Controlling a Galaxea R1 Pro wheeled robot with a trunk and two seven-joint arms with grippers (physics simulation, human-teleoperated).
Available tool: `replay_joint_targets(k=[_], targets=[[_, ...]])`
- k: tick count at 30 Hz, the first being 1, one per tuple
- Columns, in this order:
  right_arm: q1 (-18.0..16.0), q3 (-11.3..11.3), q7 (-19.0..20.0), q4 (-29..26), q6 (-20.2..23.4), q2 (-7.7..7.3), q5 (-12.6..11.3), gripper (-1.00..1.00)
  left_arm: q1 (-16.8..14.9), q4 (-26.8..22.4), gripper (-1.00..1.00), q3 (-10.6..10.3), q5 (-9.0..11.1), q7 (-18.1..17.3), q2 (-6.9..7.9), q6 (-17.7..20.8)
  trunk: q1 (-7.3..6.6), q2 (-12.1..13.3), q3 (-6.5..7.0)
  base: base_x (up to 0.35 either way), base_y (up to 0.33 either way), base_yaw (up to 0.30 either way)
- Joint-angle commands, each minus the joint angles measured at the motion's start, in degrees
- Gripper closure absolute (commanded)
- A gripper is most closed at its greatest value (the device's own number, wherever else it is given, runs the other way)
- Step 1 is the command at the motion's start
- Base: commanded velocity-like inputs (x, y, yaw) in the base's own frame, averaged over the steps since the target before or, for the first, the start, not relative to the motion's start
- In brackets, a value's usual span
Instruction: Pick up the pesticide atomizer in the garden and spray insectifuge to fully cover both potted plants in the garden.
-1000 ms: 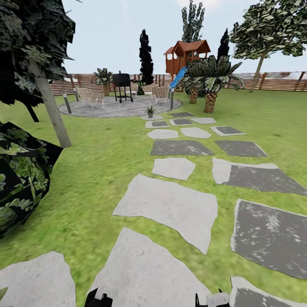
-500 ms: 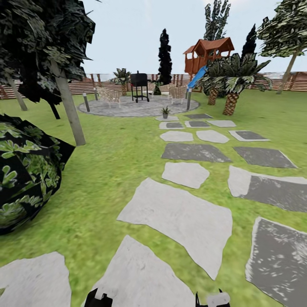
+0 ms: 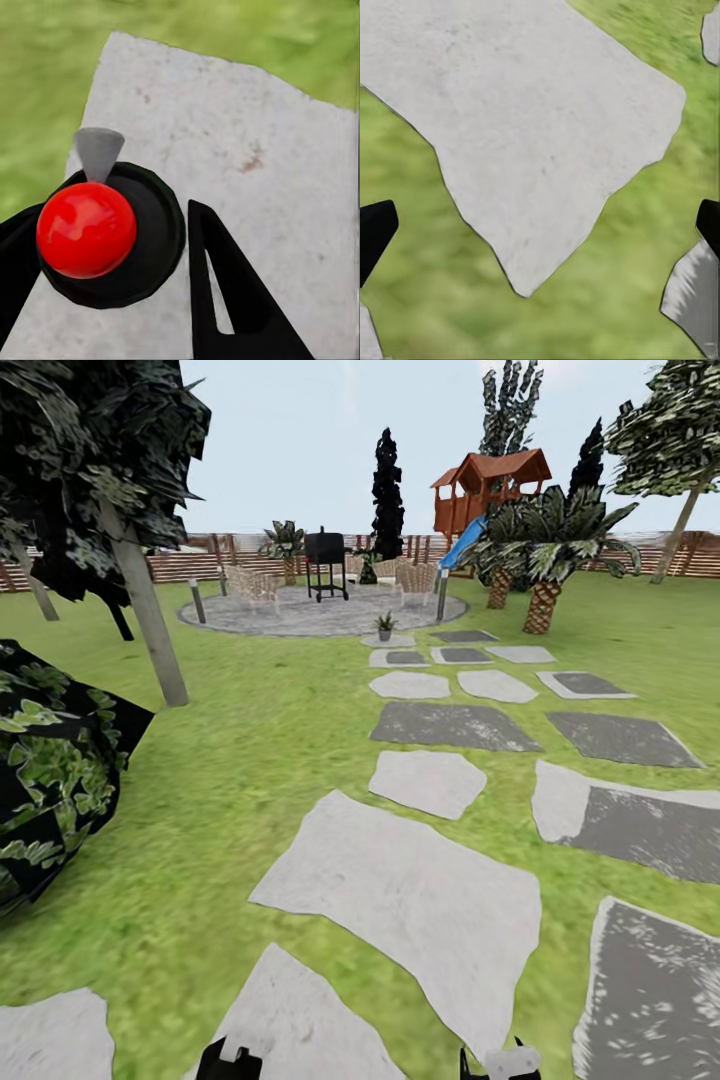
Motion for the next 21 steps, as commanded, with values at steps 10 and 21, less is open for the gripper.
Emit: replay_joint_targets(k=[10, 21], targets=[[0.0, -0.5, -0.3, 0.1, -0.1, 0.01, 0.6, -1.0, 0.0, -0.8, 1.0, -1.1, 1.0, 0.1, -0.09, -1.7, 0.02, 0.0, -0.05, 0.325, -0.12, 0.0], [0.0, -0.5, -0.3, 0.1, -0.1, 0.02, 0.6, -1.0, 0.0, -1.0, 1.0, -1.2, 0.6, -0.1, -0.45, -2.6, 0.02, 0.0, -0.05, 0.33, -0.112, 0.0]])
